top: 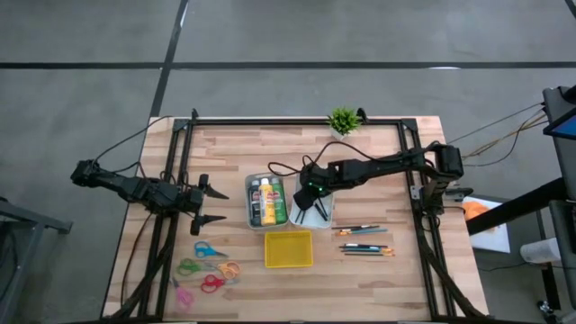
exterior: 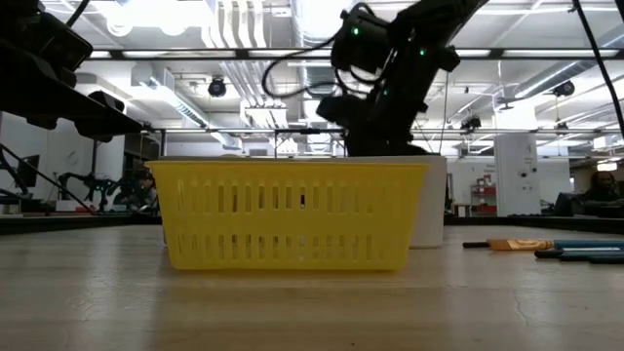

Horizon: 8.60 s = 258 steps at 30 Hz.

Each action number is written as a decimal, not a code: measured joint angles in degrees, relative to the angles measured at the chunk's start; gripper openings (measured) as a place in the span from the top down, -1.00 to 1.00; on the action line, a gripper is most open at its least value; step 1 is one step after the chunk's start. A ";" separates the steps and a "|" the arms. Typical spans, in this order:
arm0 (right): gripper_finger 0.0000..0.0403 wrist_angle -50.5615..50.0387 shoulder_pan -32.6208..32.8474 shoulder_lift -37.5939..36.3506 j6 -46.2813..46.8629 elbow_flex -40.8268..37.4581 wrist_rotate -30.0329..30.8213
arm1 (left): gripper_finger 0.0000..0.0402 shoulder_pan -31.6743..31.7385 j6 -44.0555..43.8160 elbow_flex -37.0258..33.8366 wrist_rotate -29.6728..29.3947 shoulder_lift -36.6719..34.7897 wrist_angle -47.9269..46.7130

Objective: Pick & Place Paint Supplies
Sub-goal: Put the silver paint brush into the white bin

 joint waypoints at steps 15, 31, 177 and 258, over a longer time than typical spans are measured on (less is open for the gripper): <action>0.50 -6.73 -0.39 -17.29 -19.93 -0.03 2.14 | -0.52 -0.01 0.00 0.00 0.00 0.00 -0.02; 0.50 -24.03 6.85 -32.12 -36.35 -6.08 1.18 | -0.52 -0.02 0.00 0.01 0.00 0.00 0.00; 0.91 -4.71 17.99 -46.85 -23.29 -31.54 6.22 | -0.52 -0.02 0.00 0.02 0.02 0.00 0.00; 0.56 -13.21 1.22 -11.00 -14.63 4.48 4.00 | -0.52 -0.01 0.00 0.01 0.00 0.00 0.00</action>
